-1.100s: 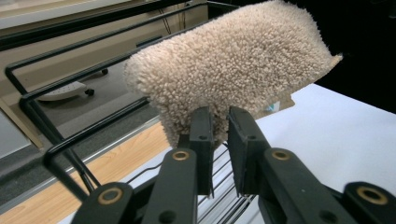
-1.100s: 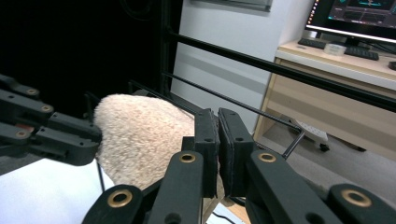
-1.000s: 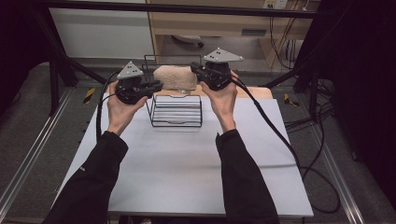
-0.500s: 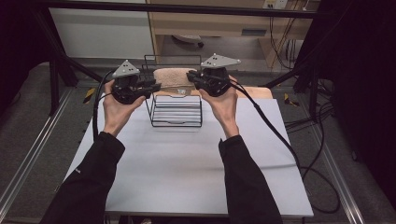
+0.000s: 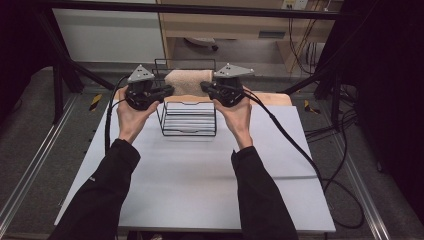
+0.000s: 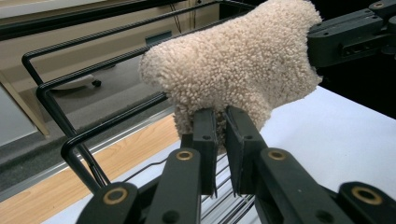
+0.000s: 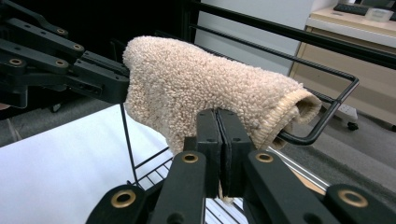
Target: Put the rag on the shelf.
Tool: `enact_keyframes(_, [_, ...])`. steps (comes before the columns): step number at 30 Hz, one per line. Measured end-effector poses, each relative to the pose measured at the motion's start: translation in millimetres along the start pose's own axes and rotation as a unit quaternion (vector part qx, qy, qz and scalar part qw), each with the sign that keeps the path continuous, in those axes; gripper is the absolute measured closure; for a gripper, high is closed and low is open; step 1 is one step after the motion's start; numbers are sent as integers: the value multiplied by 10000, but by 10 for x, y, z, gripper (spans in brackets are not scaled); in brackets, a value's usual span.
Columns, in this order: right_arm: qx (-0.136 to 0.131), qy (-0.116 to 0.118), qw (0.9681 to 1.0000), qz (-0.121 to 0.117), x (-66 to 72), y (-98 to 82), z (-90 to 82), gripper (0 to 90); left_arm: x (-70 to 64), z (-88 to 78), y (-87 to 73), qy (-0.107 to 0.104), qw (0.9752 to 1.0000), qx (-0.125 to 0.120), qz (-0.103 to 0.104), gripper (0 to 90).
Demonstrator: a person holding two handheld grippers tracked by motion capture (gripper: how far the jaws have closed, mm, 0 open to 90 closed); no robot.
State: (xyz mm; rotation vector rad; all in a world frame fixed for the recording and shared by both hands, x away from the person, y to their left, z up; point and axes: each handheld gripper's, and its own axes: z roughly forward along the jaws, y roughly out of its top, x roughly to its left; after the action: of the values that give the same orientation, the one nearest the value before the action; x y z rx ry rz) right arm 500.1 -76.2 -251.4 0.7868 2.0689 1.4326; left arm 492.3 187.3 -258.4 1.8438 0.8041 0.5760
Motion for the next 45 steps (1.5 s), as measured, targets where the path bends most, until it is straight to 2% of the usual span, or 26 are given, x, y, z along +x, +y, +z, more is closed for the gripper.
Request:
enact_keyframes(11, [-134,40,9999,-77,45,32,-149,847,-59,-164,23,-60,9999,-99,25,721])
enact_keyframes(23, [-237,71,9997,-54,53,57,-225,825,-22,-325,-28,57,9999,-28,-86,510])
enact_keyframes(32, [-291,69,9995,-54,62,63,-253,787,4,-382,-141,98,9999,-8,-111,421])
enact_keyframes(38, [-247,127,9996,-54,75,74,-339,689,-1,-417,-261,97,9999,68,-120,337])
enact_keyframes(45, [-245,154,9995,-82,91,80,-395,662,38,-443,-419,94,9996,168,-201,307])
